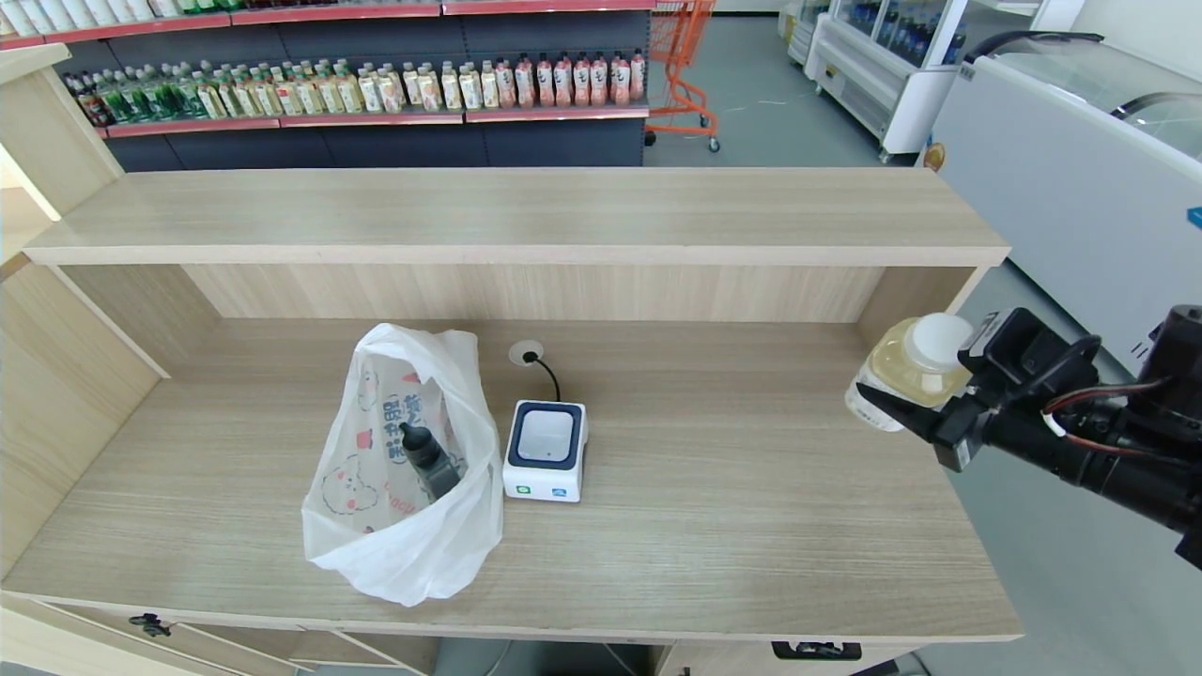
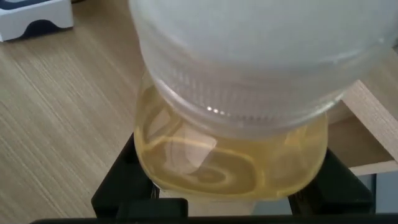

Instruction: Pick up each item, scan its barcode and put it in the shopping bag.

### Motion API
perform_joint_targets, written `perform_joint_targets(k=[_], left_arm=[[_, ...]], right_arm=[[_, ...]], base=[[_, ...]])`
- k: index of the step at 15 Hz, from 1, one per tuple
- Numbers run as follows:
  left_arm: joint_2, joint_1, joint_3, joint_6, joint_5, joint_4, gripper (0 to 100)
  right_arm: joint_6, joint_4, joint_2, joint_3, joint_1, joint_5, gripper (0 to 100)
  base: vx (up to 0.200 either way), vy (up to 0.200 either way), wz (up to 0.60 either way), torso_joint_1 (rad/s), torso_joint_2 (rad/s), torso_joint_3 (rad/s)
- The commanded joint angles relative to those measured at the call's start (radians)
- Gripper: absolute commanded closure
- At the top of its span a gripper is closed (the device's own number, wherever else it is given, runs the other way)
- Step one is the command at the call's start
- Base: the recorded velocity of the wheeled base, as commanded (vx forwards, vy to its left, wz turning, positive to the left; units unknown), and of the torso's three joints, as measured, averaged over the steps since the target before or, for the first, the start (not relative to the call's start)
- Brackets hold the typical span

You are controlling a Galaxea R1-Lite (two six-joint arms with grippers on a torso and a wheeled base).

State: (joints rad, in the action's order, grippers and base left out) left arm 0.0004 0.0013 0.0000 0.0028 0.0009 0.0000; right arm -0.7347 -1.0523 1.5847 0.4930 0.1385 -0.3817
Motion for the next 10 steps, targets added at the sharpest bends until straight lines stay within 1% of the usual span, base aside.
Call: perform_joint_targets(k=[1,3,4,10], left_arm=[[0.000,0.000,0.000,0.000,0.001,0.000,0],[0.000,0.000,0.000,-0.003,0.001,0.000,0],[0.000,0.000,0.000,-0.001,0.001,0.000,0],[0.000,0.000,0.000,-0.001,0.001,0.000,0]], right_arm=[[0.032,0.000,-0.014,-0.021,-0.004,-0.002,100],[0.075,0.000,-0.014,-0.028,-0.004,-0.005,100],[0.121,0.000,-0.014,-0.028,-0.002,-0.023,100],[0.225,0.000,-0.014,-0.025,0.004,-0.054,100]], base=[[0.000,0.200,0.00,0.007,0.00,0.002],[0.000,0.200,0.00,0.000,0.00,0.000],[0.000,0.200,0.00,0.002,0.00,0.002],[0.000,0.200,0.00,0.002,0.00,0.002]])
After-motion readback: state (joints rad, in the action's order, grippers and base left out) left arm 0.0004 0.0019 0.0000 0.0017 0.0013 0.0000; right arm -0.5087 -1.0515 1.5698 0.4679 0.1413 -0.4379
